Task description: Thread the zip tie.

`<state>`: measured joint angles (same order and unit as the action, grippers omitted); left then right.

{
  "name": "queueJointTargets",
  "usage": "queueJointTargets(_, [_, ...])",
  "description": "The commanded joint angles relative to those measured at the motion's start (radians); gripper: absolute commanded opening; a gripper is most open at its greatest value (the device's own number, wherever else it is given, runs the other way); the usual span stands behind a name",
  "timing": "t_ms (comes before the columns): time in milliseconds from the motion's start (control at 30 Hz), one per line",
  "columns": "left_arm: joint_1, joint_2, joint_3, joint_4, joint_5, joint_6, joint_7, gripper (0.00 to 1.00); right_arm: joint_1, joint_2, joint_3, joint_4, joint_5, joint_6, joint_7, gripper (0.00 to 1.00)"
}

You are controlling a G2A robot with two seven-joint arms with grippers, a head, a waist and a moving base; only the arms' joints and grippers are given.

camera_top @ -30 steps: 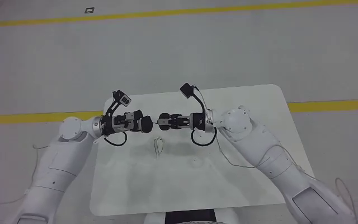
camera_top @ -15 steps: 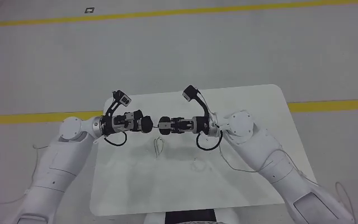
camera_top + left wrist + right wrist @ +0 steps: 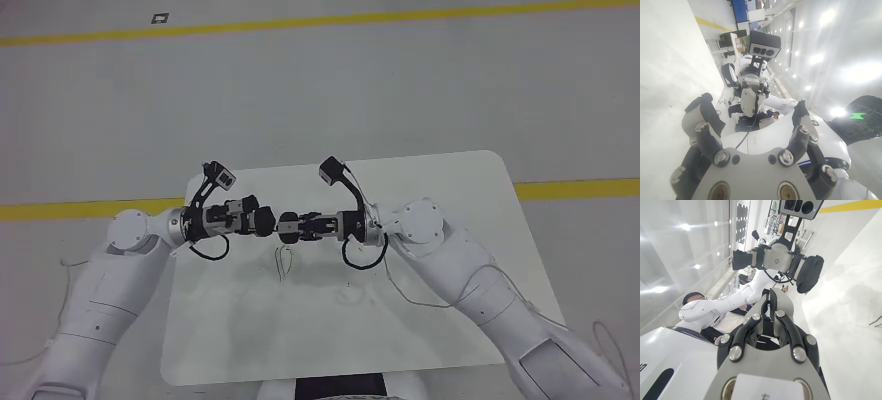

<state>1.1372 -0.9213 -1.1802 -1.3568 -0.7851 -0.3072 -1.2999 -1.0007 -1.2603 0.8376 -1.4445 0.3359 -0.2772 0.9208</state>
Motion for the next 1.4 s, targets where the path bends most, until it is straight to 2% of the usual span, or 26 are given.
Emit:
queueJointTargets(0, [0.007,0.002,-0.007,-0.004,-0.001,0.003,-0.002,1.00,-0.008,0.002,0.008,-0.006,0.001,-0.003,0.000,0.00])
queueJointTargets(333, [0.013,0.006,-0.022,-0.008,0.005,0.021,-0.011,1.00,-0.025,0.005,0.029,-0.019,0.021,-0.015,0.024,0.00])
queueJointTargets(700, [0.005,0.004,-0.012,0.003,0.001,0.022,-0.034,1.00,0.023,-0.010,-0.001,0.024,0.042,-0.003,0.064,0.00])
queueJointTargets(800, [0.003,0.003,-0.008,0.007,0.000,0.021,-0.039,0.87,0.035,-0.015,-0.009,0.037,0.045,-0.003,0.065,0.00])
queueJointTargets(833, [0.001,0.003,-0.007,0.009,-0.001,0.020,-0.038,0.78,0.038,-0.017,-0.011,0.041,0.046,-0.003,0.065,0.00])
queueJointTargets(933, [-0.003,0.001,-0.003,0.013,-0.001,0.018,-0.038,0.70,0.047,-0.022,-0.017,0.052,0.049,-0.004,0.062,0.00])
queueJointTargets(967, [-0.004,0.001,-0.001,0.014,-0.001,0.018,-0.039,0.60,0.050,-0.023,-0.019,0.055,0.050,-0.005,0.062,0.00])
queueJointTargets(1067, [-0.009,-0.001,0.004,0.021,0.001,0.018,-0.041,0.49,0.062,-0.027,-0.025,0.064,0.048,-0.001,0.070,0.00])
queueJointTargets(1367, [-0.018,-0.004,0.015,0.037,0.007,0.021,-0.042,0.43,0.072,-0.034,-0.024,0.083,0.046,0.004,0.057,0.00])
